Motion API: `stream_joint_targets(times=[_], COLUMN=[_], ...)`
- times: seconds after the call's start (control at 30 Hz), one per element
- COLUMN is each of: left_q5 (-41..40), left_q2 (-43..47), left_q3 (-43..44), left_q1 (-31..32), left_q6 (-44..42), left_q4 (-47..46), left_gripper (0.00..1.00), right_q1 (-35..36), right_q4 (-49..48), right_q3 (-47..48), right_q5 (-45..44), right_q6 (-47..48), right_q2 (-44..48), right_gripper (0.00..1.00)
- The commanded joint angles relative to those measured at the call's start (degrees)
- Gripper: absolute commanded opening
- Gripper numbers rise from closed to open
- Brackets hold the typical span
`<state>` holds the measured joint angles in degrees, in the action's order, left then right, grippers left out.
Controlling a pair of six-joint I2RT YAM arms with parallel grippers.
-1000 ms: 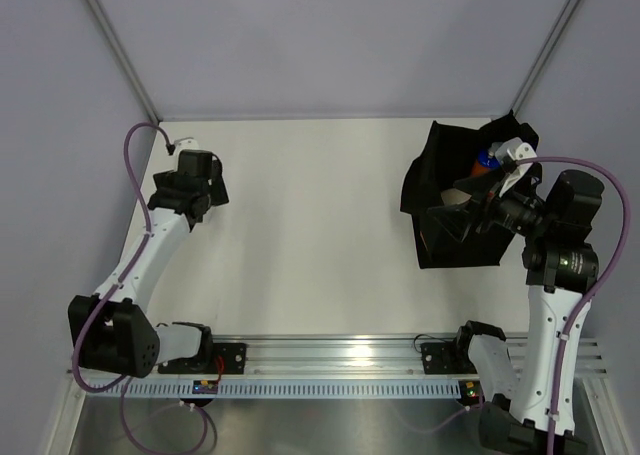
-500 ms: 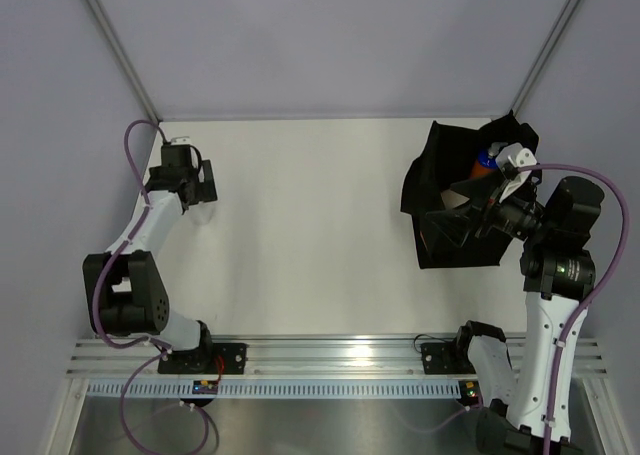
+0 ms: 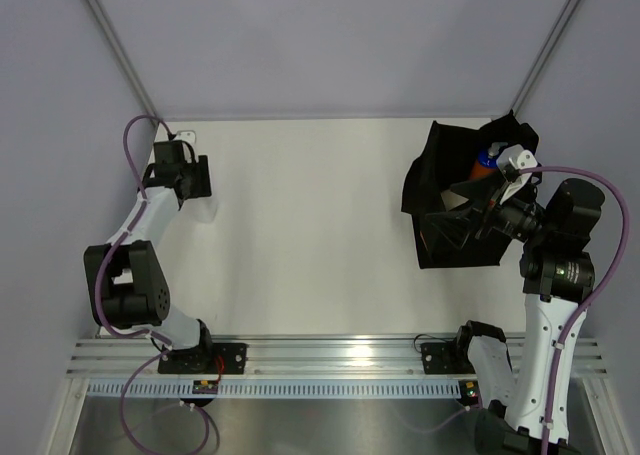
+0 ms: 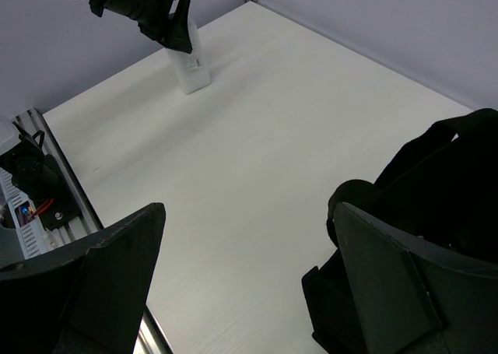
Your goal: Place the personal care products into the canvas bag
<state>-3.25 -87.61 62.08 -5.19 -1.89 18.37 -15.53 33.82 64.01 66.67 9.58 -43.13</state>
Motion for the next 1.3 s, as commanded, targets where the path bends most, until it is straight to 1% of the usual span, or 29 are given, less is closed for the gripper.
stream_joint_targets(times=[0.0,0.03,0.1,0.13,0.2,0.23,0.27,0.3,0.37,0.47,0.5,0.53,0.57,0.6,0.67,0.7,0.77,0.83,0.87,0.9,0.93,0.97,1.0,1.03,1.07,1.1,1.13,1.27], left_q5=[6.23,7.28,7.55,7.73,8.52,9.48,10.36,11.5,16.06,23.79,25.81,29.31,30.39,32.58,34.18,35.49,36.72,39.79,41.37,43.04,46.45,48.66,52.51,53.86,55.18,57.02,57.47,59.93], left_q2=[0.43,0.43,0.25,-0.18,-0.54,-0.45,-0.1,0.25,2.35,6.38,7.53,8.76,11.12,12.45,15.87,16.94,18.96,21.77,22.65,23.97,24.42,24.77,25.12,25.3,25.47,25.74,25.91,26.53], left_q3=[-0.39,-0.12,0.58,0.93,2.07,2.34,2.69,2.78,2.95,3.48,3.83,4.01,4.18,4.01,3.48,3.31,2.96,2.78,2.69,2.6,2.52,2.34,2.17,1.82,1.64,1.46,1.46,1.98], left_q1=[-1.84,-2.45,-2.63,-2.63,-2.72,-2.63,-2.63,-2.63,-2.54,-1.23,-0.62,1.3,2.28,4.64,7.73,10.44,13.18,16.87,17.92,20.11,21.26,22.32,24.33,25.48,26.36,28.11,29.17,33.48], left_q6=[0.65,1.01,1.62,1.63,1.54,3.37,4.43,5.14,6.63,9.79,10.93,11.38,11.9,12.35,13.4,13.58,14.02,14.81,16.2,17.09,18.05,20.06,21.21,22.27,23.93,24.56,24.91,23.87], left_q4=[-4.75,-4.83,-4.49,-4.22,-3.35,-3.08,-2.99,-3.25,-3.78,-4.48,-4.92,-5.36,-5.8,-6.32,-7.99,-8.43,-10.1,-12.99,-14.49,-16.16,-19.31,-21.51,-23.62,-27.04,-28.64,-30.13,-31.54,-32.26], left_gripper=[0.6,0.49,0.42,0.32,0.19,0.06,0.02,0.0,0.0,0.0,0.0,0.0,0.0,0.0,0.0,0.0,0.0,0.0,0.0,0.0,0.0,0.0,0.0,0.0,0.0,0.0,0.0,0.0], right_q1=[-0.55,-0.55,-0.55,-0.55,-0.55,-0.55,-0.55,-0.55,-0.55,-0.55,-0.55,-0.55,-0.55,-0.55,-0.55,-0.55,-0.47,0.14,0.84,3.64,5.58,7.69,12.14,14.28,16.3,20.67,22.37,29.32], right_q4=[-1.74,-1.66,-1.57,-1.39,-1.04,-0.95,-0.69,0.27,1.59,6.94,11.22,13.35,15.9,20.88,24.34,26.45,29.96,33.04,37.67,39.29,39.74,38.78,37.38,35.98,33.53,32.8,32.62,33.59], right_q3=[-0.02,0.06,-0.02,0.06,0.15,0.24,0.41,0.94,1.64,4.71,7.16,8.49,9.98,12.87,15.35,17.1,19.21,20.97,23.24,24.31,25.37,26.77,27.13,27.4,27.83,28.19,28.97,33.01], right_q5=[0.83,0.91,0.91,0.91,0.91,0.91,1.09,1.35,2.66,5.91,6.36,6.54,6.36,5.93,4.78,4.61,5.48,7.84,8.47,8.56,7.08,5.85,4.27,1.21,-0.3,-1.97,-5.03,-11.29], right_q6=[-0.62,-0.62,-0.62,-0.71,-0.45,-0.36,-0.01,0.43,1.4,7.09,9.03,10.79,15.16,17.29,20.98,21.61,24.06,26.35,31.24,33.2,33.65,32.7,31.04,29.37,26.65,25.58,24.61,26.0], right_q2=[0.42,0.42,0.51,0.59,0.77,0.77,0.77,0.77,0.6,-0.89,-2.29,-3.09,-4.57,-5.37,-6.95,-7.4,-8.97,-10.65,-12.39,-13.37,-14.25,-15.65,-16.36,-17.06,-18.72,-19.87,-21.36,-29.09], right_gripper=[1.0,0.99,1.0,0.99,1.0,0.99,0.99,0.99,1.0,0.99,1.0,1.0,0.99,1.0,0.99,1.0,1.0,0.99,0.99,1.0,1.0,0.99,0.99,0.99,0.99,0.99,0.99,0.99])
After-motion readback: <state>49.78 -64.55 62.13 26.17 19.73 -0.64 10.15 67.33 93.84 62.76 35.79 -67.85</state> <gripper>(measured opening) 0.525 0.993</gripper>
